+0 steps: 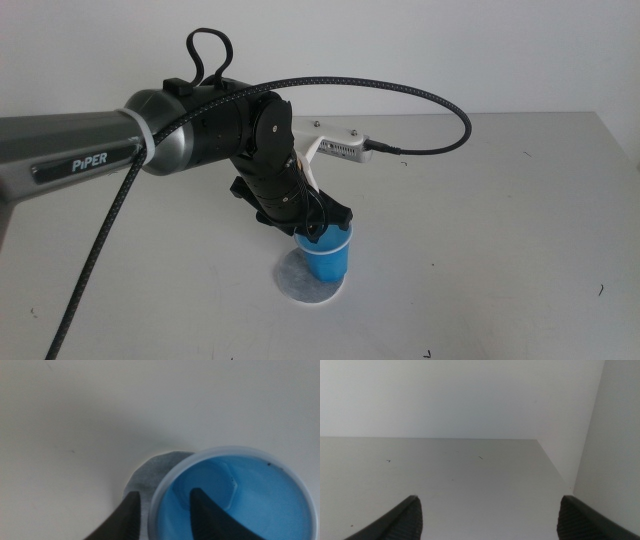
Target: Place an empty cup on a cup mat.
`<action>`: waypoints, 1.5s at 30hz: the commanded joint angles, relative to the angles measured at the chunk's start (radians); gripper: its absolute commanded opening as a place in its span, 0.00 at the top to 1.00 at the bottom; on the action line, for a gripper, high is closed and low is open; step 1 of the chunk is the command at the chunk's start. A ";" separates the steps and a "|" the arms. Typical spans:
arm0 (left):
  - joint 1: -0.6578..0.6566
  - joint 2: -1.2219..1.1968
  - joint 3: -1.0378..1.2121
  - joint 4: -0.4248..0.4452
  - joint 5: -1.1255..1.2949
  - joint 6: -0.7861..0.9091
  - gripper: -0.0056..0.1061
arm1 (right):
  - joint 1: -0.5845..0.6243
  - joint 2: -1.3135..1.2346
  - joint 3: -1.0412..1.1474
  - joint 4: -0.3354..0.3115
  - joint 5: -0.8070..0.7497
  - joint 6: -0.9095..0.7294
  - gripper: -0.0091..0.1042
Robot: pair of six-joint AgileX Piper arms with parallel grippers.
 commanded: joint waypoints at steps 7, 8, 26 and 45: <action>0.020 -0.121 -0.028 0.001 0.108 0.064 0.04 | 0.002 -0.019 -0.012 -0.009 -0.078 -0.008 0.09; 0.027 -0.138 -0.028 0.001 0.133 0.074 0.00 | 0.002 -0.019 -0.012 -0.009 -0.078 -0.008 0.09; 0.067 -0.520 -0.028 0.211 0.198 0.074 0.01 | 0.002 -0.019 -0.012 -0.009 -0.078 -0.008 0.09; 0.526 -1.123 0.397 0.211 0.026 0.074 0.01 | 0.002 -0.019 -0.012 -0.009 -0.078 -0.008 0.09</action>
